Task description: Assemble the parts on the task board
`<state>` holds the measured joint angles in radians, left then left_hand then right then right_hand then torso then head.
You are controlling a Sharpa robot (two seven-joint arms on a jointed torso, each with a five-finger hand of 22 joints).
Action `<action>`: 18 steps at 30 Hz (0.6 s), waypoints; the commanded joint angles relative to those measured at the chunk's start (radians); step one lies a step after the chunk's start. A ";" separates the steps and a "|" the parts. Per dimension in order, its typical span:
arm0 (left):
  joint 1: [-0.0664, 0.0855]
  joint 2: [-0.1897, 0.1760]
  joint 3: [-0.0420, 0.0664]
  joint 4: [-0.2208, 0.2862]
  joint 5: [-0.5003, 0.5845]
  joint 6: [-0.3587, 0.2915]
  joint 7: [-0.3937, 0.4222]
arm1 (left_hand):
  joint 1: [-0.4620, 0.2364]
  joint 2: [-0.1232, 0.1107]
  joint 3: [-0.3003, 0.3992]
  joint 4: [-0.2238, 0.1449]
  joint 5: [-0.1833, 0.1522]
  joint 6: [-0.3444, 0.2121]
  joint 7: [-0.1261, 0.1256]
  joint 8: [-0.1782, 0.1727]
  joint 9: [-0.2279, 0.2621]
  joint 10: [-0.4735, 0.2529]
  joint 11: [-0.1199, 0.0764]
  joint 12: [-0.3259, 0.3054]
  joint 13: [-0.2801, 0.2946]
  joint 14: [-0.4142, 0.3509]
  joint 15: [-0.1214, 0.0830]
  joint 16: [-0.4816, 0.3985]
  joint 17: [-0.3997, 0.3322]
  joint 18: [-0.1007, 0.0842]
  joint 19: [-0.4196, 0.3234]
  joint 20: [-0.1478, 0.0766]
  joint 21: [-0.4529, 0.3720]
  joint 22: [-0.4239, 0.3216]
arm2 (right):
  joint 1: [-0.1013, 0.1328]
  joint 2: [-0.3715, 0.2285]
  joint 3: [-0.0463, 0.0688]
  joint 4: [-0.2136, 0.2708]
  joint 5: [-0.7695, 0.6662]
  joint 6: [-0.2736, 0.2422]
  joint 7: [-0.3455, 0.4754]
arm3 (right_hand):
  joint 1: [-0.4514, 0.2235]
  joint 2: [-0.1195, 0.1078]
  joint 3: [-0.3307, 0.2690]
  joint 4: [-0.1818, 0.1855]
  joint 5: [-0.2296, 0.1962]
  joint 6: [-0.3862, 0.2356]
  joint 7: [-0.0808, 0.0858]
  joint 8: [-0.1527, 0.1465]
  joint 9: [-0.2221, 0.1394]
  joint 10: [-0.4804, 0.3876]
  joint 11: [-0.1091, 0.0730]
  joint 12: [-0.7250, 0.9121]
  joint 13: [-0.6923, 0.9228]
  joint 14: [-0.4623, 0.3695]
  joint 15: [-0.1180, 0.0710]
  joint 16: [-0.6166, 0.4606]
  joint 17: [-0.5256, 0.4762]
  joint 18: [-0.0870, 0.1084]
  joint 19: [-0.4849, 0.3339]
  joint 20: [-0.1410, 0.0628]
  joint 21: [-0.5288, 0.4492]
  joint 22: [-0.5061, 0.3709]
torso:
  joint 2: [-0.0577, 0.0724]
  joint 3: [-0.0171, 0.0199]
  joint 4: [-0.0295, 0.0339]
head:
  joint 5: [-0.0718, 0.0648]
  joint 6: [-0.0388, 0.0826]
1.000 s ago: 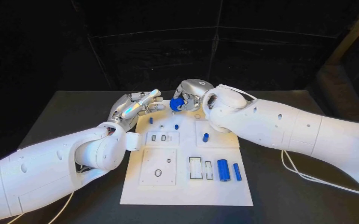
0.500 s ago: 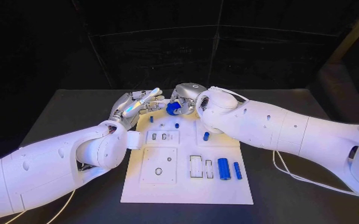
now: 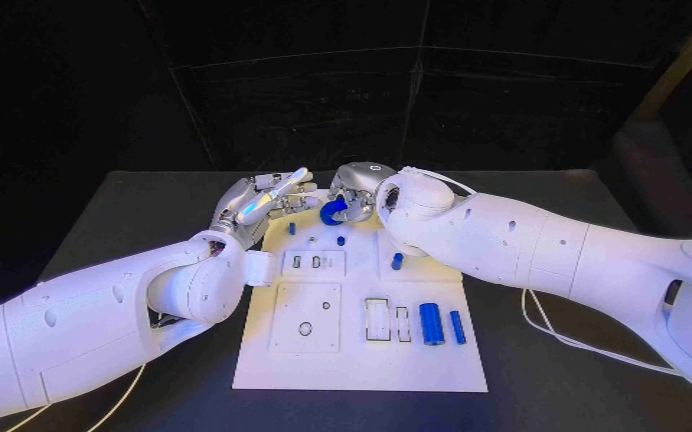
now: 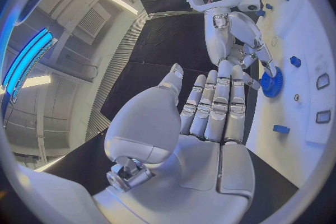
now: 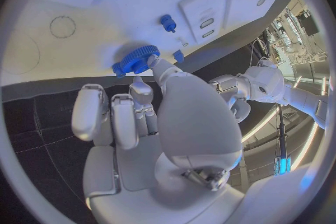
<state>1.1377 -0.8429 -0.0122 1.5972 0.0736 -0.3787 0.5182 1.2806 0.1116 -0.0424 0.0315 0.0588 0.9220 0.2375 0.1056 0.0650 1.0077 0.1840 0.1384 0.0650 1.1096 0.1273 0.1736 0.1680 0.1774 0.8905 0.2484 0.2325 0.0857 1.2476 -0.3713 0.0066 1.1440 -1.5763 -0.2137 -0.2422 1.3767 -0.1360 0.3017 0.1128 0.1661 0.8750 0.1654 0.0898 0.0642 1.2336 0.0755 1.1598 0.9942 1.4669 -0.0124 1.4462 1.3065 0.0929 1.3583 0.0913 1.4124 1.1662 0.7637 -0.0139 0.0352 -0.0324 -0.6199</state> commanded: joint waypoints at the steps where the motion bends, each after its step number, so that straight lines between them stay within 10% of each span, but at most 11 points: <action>1: 0.001 0.001 0.000 0.001 -0.008 0.015 0.010 | 0.007 -0.001 0.001 -0.005 0.003 -0.003 -0.004 -0.002 0.000 -0.004 -0.005 -0.003 0.000 0.000 0.004 -0.007 0.001 0.007 0.007 -0.002 -0.005 -0.001 | 0.002 0.003 0.000 -0.007 0.019 -0.017 -0.002 | -0.011 -0.015 -0.020 0.005 -0.004 -0.037 0.007 -0.016 -0.001 -0.020 0.005 -0.016 -0.019 0.054 0.012 0.000 0.005 -0.011 0.001 0.012 -0.001 0.000 | -0.001 -0.0003 -0.0001 | -0.001 0.001; 13: 0.001 -0.001 0.000 0.002 -0.008 0.016 0.008 | 0.007 -0.001 0.001 -0.006 0.003 -0.003 -0.004 -0.002 0.000 -0.004 -0.005 -0.002 0.000 0.000 0.004 -0.007 0.001 0.007 0.007 -0.002 -0.005 -0.001 | 0.002 -0.007 0.000 0.001 0.068 0.054 0.009 | -0.094 -0.008 -0.186 0.098 0.044 -0.030 0.011 0.010 0.006 -0.020 0.011 0.010 -0.007 0.054 0.020 0.006 0.015 -0.011 0.003 0.023 0.003 0.004 | 0.000 0.0004 -0.0004 | 0.002 0.000; 18: 0.001 -0.003 0.000 0.002 -0.008 0.018 0.008 | 0.008 -0.001 0.002 -0.008 0.003 -0.003 -0.004 -0.001 0.001 -0.003 -0.005 -0.002 0.000 0.000 0.004 -0.008 0.002 0.007 0.007 -0.002 -0.006 -0.002 | 0.002 -0.049 0.000 0.038 0.092 -0.031 0.022 | -0.098 0.016 -0.207 0.120 0.063 -0.018 0.007 0.020 0.006 0.006 0.008 0.044 0.033 0.055 0.017 0.007 0.018 -0.012 0.006 0.021 0.006 0.009 | -0.001 0.0009 -0.0023 | 0.001 0.004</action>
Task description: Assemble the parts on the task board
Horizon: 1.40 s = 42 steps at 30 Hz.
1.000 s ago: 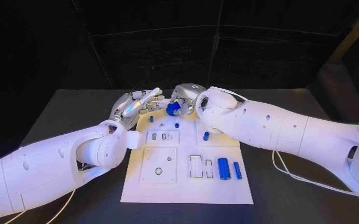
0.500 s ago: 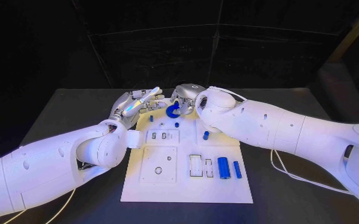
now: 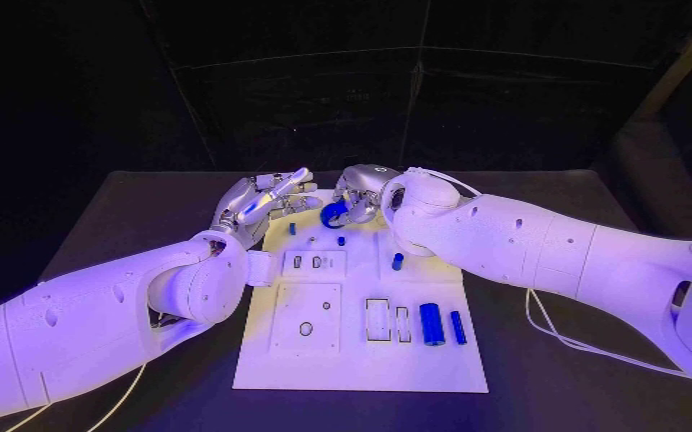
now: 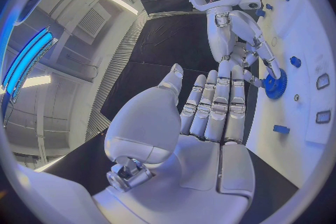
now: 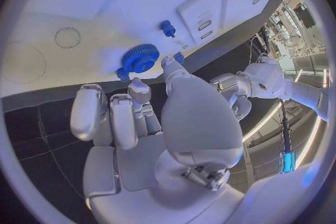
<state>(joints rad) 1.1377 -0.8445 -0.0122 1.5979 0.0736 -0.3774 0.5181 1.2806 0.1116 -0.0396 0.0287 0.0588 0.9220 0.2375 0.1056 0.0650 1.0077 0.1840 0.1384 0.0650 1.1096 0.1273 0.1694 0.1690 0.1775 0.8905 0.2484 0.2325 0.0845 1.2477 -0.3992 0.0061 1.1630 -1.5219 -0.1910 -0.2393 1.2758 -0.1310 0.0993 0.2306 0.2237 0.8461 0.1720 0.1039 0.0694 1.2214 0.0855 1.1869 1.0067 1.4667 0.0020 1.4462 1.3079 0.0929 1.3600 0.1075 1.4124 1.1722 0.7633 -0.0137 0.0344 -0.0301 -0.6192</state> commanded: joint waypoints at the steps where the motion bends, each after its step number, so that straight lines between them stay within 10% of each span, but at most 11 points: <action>1: 0.001 -0.003 0.000 0.002 -0.008 0.016 0.008 | 0.008 -0.001 -0.001 -0.005 0.003 -0.003 -0.004 -0.002 0.001 -0.003 -0.005 -0.002 0.000 0.000 0.004 -0.004 0.001 0.007 0.007 -0.002 -0.006 -0.001 | 0.002 -0.037 0.000 0.032 0.050 -0.083 0.028 | 0.010 0.015 -0.004 0.000 0.008 0.013 -0.001 0.008 0.001 0.024 -0.003 0.023 0.027 0.056 0.002 0.008 0.017 -0.012 0.004 0.004 0.006 0.004 | 0.000 0.0010 -0.0026 | -0.001 0.004; 8: 0.002 -0.013 0.000 0.003 -0.008 0.019 0.010 | 0.009 0.000 0.000 -0.007 0.002 0.000 -0.005 0.000 0.001 0.000 -0.006 0.000 0.000 -0.002 0.004 -0.006 0.001 0.007 0.007 -0.002 -0.008 -0.002 | 0.003 -0.209 0.000 0.163 0.232 -0.169 0.164 | 0.086 0.035 0.012 -0.048 0.026 0.017 -0.004 0.013 -0.002 0.032 -0.008 0.037 0.044 0.055 -0.003 0.006 0.014 -0.012 0.005 -0.001 0.007 0.002 | -0.005 0.0022 -0.0143 | -0.005 0.008; 17: 0.002 -0.014 0.000 -0.005 -0.008 0.027 0.011 | 0.009 0.002 0.002 -0.009 0.002 0.008 -0.008 0.004 0.002 0.008 -0.008 0.003 0.001 -0.003 0.003 -0.011 0.001 0.007 0.009 -0.002 -0.010 -0.004 | 0.004 -0.425 0.000 0.264 0.436 -0.103 0.291 | 0.150 0.023 0.015 -0.107 0.042 0.008 -0.008 0.010 -0.003 0.034 -0.011 0.040 0.049 0.055 -0.005 0.007 0.017 -0.012 0.006 -0.003 0.007 0.004 | -0.010 0.0100 -0.0312 | -0.017 0.021; 23: 0.002 -0.009 0.000 -0.014 -0.008 0.028 0.012 | 0.009 0.002 0.002 -0.010 0.002 0.010 -0.009 0.005 0.002 0.010 -0.009 0.004 0.001 -0.005 0.003 -0.013 0.000 0.007 0.009 -0.002 -0.011 -0.005 | 0.003 -0.488 -0.001 0.255 0.406 -0.082 0.296 | 0.150 0.015 0.007 -0.117 0.044 0.022 -0.009 0.018 -0.001 0.038 -0.012 0.042 0.052 0.055 -0.007 0.006 0.016 -0.012 0.005 -0.004 0.007 0.004 | -0.009 0.0142 -0.0321 | -0.027 0.022; 42: 0.001 0.003 0.000 -0.032 -0.008 0.032 0.012 | 0.008 0.002 0.002 -0.011 0.002 0.010 -0.009 0.005 0.002 0.011 -0.009 0.004 0.001 -0.007 0.004 -0.016 0.000 0.007 0.007 -0.002 -0.013 -0.006 | -0.038 -0.469 -0.001 0.151 0.340 -0.065 0.274 | 0.135 0.009 -0.010 -0.116 0.045 0.018 -0.007 0.017 -0.002 0.037 -0.010 0.038 0.047 0.055 -0.006 0.005 0.015 -0.011 0.002 -0.004 0.004 -0.003 | -0.008 0.0070 -0.0285 | -0.042 0.009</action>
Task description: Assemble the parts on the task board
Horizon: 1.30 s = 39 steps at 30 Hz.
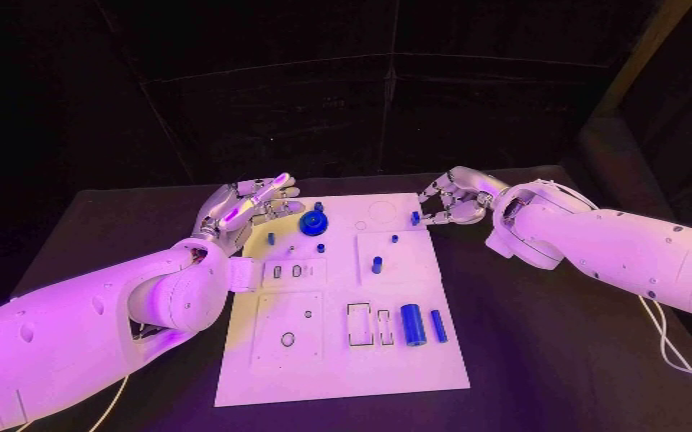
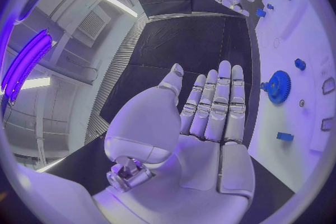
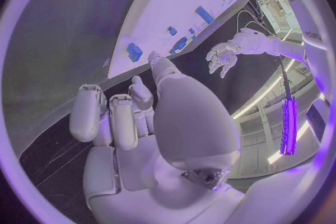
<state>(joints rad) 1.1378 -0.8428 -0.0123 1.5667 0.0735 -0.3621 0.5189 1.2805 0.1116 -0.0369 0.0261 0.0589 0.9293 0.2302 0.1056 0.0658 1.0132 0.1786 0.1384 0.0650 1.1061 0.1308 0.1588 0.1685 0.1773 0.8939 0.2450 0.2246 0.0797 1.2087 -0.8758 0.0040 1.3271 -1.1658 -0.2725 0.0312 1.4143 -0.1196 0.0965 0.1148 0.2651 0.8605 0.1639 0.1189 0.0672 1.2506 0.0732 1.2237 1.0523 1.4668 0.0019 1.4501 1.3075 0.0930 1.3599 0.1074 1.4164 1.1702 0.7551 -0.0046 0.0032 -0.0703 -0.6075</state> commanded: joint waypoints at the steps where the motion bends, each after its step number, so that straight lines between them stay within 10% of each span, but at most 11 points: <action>1: 0.001 0.002 0.000 -0.001 -0.008 0.017 0.011 | 0.008 0.002 0.000 -0.008 0.002 0.003 -0.002 0.005 0.001 0.005 -0.004 0.004 0.001 -0.004 0.000 -0.005 0.000 0.007 0.004 0.002 -0.005 -0.001 | 0.001 0.011 0.001 -0.018 -0.019 0.019 0.002 | -0.003 -0.002 -0.007 0.000 0.004 0.004 0.001 0.001 0.000 0.008 0.002 0.001 0.001 0.054 -0.006 0.001 0.015 -0.011 0.002 -0.004 0.000 -0.002 | 0.000 -0.0022 0.0041 | -0.004 -0.002; 39: 0.001 0.008 0.000 -0.016 -0.008 0.020 0.009 | 0.008 0.002 0.000 -0.009 0.002 0.003 -0.001 0.005 0.000 0.005 -0.003 0.003 0.000 -0.006 0.001 -0.008 0.000 0.007 0.003 0.002 -0.007 -0.002 | -0.035 0.103 0.001 -0.120 -0.046 0.048 -0.020 | 0.003 0.058 0.015 -0.015 -0.015 0.069 -0.010 0.034 0.005 0.029 -0.009 0.015 0.021 0.056 -0.014 0.003 0.021 -0.011 0.006 -0.010 0.001 0.001 | -0.002 -0.0003 0.0012 | -0.001 -0.018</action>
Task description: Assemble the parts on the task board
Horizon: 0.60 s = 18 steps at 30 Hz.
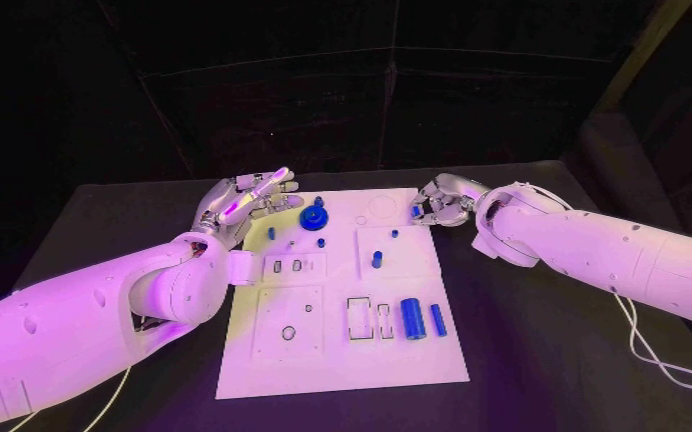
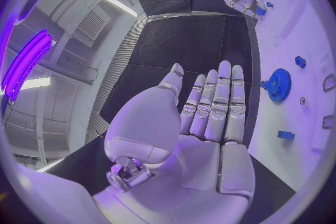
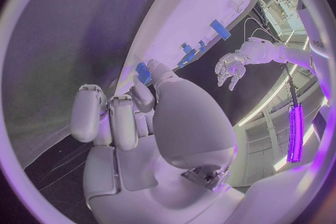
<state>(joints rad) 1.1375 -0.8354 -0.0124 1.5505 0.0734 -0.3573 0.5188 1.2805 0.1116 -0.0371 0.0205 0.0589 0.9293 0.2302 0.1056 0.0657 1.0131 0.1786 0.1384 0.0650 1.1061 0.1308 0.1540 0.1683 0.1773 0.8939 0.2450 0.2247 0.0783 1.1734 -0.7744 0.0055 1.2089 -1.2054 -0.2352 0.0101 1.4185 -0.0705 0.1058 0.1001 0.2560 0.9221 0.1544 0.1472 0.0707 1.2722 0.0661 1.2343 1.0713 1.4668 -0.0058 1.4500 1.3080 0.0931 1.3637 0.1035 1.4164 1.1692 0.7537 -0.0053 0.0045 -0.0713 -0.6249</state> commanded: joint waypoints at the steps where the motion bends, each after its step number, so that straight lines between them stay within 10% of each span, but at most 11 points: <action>1: 0.001 0.000 0.000 0.000 -0.008 0.016 0.009 | 0.008 0.002 0.000 -0.003 0.002 0.003 -0.001 0.005 0.001 0.005 -0.003 0.003 0.000 -0.006 0.001 -0.003 0.000 0.007 0.003 0.002 -0.007 -0.001 | 0.000 0.003 0.000 -0.002 -0.006 0.011 0.002 | -0.002 0.012 0.008 0.000 -0.008 0.011 -0.001 0.007 0.001 0.009 -0.002 0.005 0.004 0.056 -0.006 0.004 0.021 -0.012 0.002 -0.006 0.002 0.003 | 0.000 0.0004 0.0002 | 0.000 -0.001; 18: 0.001 -0.001 0.000 -0.002 -0.008 0.018 0.006 | 0.009 0.003 0.001 -0.005 0.003 0.002 -0.001 0.004 0.000 0.005 -0.003 0.003 0.000 -0.006 0.001 -0.005 0.000 0.007 0.003 0.002 -0.008 -0.002 | -0.001 0.001 0.000 -0.004 0.018 -0.041 0.036 | 0.015 0.059 0.084 -0.029 -0.076 0.128 -0.037 0.051 0.007 0.047 -0.033 0.038 0.057 0.061 -0.031 0.012 0.039 -0.015 0.014 -0.027 0.008 0.018 | 0.000 0.0014 -0.0003 | -0.002 -0.003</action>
<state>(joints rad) 1.1375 -0.8361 -0.0124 1.5483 0.0733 -0.3550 0.5181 1.2805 0.1117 -0.0370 0.0206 0.0589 0.9293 0.2303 0.1056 0.0657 1.0131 0.1786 0.1384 0.0650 1.1061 0.1308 0.1540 0.1682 0.1773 0.8938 0.2450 0.2201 0.0784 1.1728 -0.7735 0.0054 1.2035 -1.1998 -0.2514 0.0218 1.4314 -0.0283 0.1852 0.0701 0.1834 1.0359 0.1227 0.1907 0.0721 1.3134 0.0321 1.2697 1.1265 1.4666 -0.0310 1.4587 1.3078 0.0929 1.3779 0.0818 1.4208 1.1867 0.7534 -0.0042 0.0044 -0.0716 -0.6275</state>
